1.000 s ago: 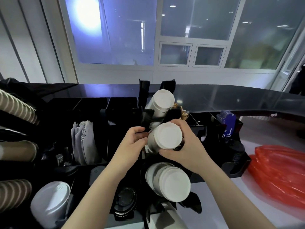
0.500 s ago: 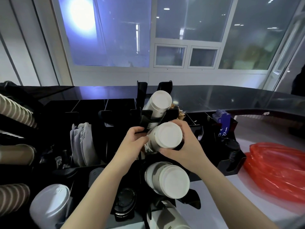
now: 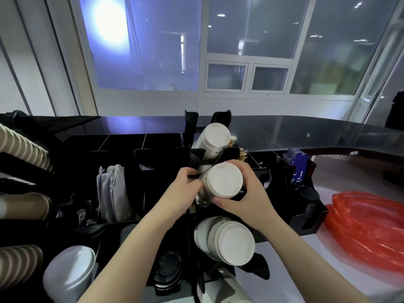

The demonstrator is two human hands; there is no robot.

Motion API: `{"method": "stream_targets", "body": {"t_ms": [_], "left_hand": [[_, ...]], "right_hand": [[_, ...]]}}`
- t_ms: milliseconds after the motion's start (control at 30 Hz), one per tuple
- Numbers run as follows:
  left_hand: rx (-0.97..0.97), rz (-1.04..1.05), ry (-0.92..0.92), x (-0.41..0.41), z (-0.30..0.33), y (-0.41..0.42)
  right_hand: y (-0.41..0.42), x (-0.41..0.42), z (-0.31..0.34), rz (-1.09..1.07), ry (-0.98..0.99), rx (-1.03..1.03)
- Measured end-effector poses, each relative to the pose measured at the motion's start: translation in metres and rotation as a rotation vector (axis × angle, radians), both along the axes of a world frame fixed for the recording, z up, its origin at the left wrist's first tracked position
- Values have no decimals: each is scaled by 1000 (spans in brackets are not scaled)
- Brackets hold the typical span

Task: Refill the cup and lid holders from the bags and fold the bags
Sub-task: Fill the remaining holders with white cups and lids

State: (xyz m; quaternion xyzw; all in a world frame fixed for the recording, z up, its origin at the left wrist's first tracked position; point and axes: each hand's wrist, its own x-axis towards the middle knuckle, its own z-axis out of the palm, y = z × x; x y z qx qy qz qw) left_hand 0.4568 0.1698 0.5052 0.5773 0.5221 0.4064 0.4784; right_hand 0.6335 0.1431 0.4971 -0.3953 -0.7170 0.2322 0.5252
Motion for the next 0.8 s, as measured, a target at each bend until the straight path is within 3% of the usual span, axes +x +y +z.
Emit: {"method": "stream_targets", "body": {"t_ms": [133, 233, 300, 567, 800], "left_hand": [[-45, -9, -65, -3, -1, 1], [-60, -34, -122, -8, -5, 2], [-62, -51, -138, -10, -6, 3], [-152, -161, -92, -17, -10, 15], [-161, -132, -25, -18, -10, 23]], "right_hand": [[2, 8, 6, 94, 11, -336], [9, 10, 8, 15, 343, -649], [13, 8, 9, -96, 440, -761], [39, 4, 15, -328, 348, -850], [41, 6, 29, -299, 213, -916]]}}
